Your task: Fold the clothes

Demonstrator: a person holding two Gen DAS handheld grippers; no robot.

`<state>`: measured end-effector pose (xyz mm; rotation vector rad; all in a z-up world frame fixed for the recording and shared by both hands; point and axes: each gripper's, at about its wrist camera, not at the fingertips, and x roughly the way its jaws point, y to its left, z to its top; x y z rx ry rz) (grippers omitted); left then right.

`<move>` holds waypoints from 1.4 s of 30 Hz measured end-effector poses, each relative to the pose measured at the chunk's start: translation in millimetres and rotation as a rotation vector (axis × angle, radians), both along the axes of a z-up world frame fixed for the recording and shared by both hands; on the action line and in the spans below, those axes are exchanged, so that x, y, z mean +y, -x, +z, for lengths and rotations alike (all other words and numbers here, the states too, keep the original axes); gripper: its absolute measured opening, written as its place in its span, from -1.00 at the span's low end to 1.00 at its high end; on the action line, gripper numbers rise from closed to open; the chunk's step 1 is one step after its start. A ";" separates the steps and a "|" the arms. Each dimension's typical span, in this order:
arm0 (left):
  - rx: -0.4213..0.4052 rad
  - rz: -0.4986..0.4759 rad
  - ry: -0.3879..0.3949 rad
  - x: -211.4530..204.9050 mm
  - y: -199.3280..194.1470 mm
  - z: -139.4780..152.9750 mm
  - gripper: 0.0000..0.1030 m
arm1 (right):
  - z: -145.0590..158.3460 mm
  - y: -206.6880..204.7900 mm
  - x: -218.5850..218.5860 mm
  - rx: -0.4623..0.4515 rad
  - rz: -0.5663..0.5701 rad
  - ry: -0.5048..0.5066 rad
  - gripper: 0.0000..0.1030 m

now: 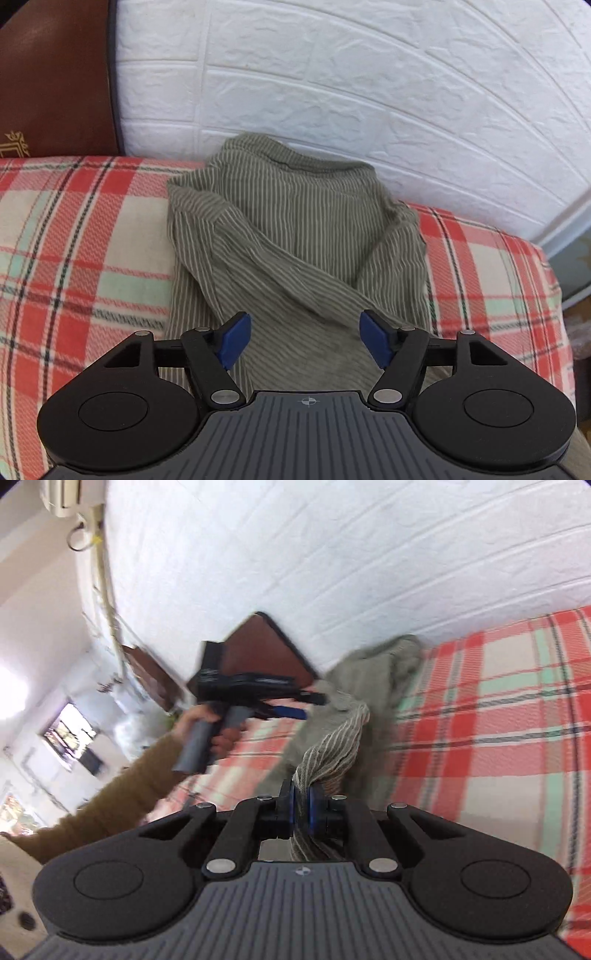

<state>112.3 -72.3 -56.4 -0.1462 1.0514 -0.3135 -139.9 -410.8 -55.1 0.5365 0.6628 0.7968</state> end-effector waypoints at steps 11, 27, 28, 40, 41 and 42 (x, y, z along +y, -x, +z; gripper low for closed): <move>0.050 -0.082 -0.060 -30.1 -1.4 6.9 0.52 | 21.2 18.9 67.0 -0.062 0.197 -0.077 -0.80; 0.063 -0.126 -0.221 -59.2 -4.1 15.6 0.45 | 15.2 33.6 97.5 -0.058 0.288 -0.067 -0.79; 0.067 -0.135 -0.221 -60.0 -4.8 13.4 0.26 | 14.1 33.0 97.4 -0.053 0.287 -0.065 -0.79; 0.017 -0.109 0.094 0.3 -15.5 9.6 -0.99 | 25.9 42.6 115.7 -0.076 0.266 -0.031 -0.71; 0.017 -0.097 0.099 9.5 -15.7 6.7 -0.99 | 25.6 45.0 126.6 -0.082 0.289 -0.018 -0.70; 0.016 -0.084 0.104 18.8 -15.9 3.7 -0.99 | 25.3 47.4 137.6 -0.088 0.313 -0.006 -0.68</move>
